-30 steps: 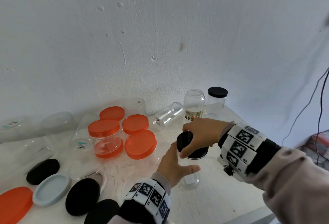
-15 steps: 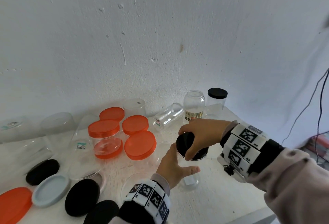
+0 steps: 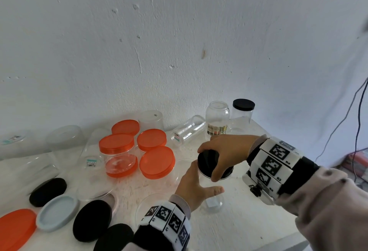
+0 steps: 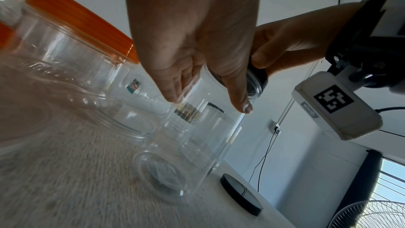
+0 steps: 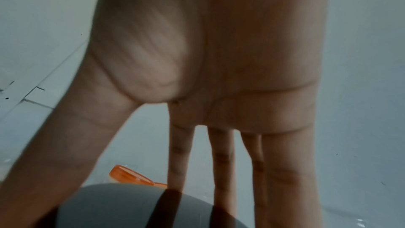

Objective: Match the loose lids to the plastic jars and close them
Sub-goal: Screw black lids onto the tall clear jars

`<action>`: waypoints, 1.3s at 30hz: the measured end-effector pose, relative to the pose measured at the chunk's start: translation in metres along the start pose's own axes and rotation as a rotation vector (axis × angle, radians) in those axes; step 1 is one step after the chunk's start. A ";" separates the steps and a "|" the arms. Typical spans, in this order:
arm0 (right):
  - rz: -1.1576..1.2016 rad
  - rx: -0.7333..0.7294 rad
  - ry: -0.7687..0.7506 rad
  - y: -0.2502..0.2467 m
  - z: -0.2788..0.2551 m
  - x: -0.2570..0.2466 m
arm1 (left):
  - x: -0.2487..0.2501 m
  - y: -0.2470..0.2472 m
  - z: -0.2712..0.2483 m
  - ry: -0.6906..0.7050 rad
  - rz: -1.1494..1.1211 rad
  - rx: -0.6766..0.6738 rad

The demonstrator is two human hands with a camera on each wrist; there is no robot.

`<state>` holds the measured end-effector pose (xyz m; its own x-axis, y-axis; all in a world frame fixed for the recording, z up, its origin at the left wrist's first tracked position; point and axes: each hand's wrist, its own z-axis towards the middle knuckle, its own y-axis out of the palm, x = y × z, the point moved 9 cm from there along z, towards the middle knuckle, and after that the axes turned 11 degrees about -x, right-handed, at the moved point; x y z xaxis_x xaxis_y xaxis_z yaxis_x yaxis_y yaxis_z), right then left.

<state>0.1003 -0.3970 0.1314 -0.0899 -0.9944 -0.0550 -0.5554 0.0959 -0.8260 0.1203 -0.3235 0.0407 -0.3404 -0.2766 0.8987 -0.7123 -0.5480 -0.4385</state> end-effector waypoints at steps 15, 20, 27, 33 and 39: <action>0.027 0.005 -0.026 0.001 -0.002 0.002 | 0.000 -0.001 0.001 -0.005 0.008 0.006; 0.032 0.106 0.091 0.003 0.004 0.008 | -0.003 0.001 0.002 -0.015 -0.045 -0.003; 0.116 0.008 -0.066 0.009 -0.001 0.005 | 0.001 -0.001 0.001 0.003 0.001 0.014; 0.215 0.181 -0.035 0.011 -0.001 0.016 | 0.000 0.000 -0.001 0.027 -0.095 0.003; 0.254 0.257 -0.041 0.019 0.001 0.019 | 0.002 0.000 -0.001 0.052 -0.085 0.001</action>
<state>0.0890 -0.4137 0.1139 -0.1624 -0.9418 -0.2944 -0.2932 0.3309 -0.8970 0.1190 -0.3233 0.0420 -0.3104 -0.1877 0.9319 -0.7396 -0.5682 -0.3607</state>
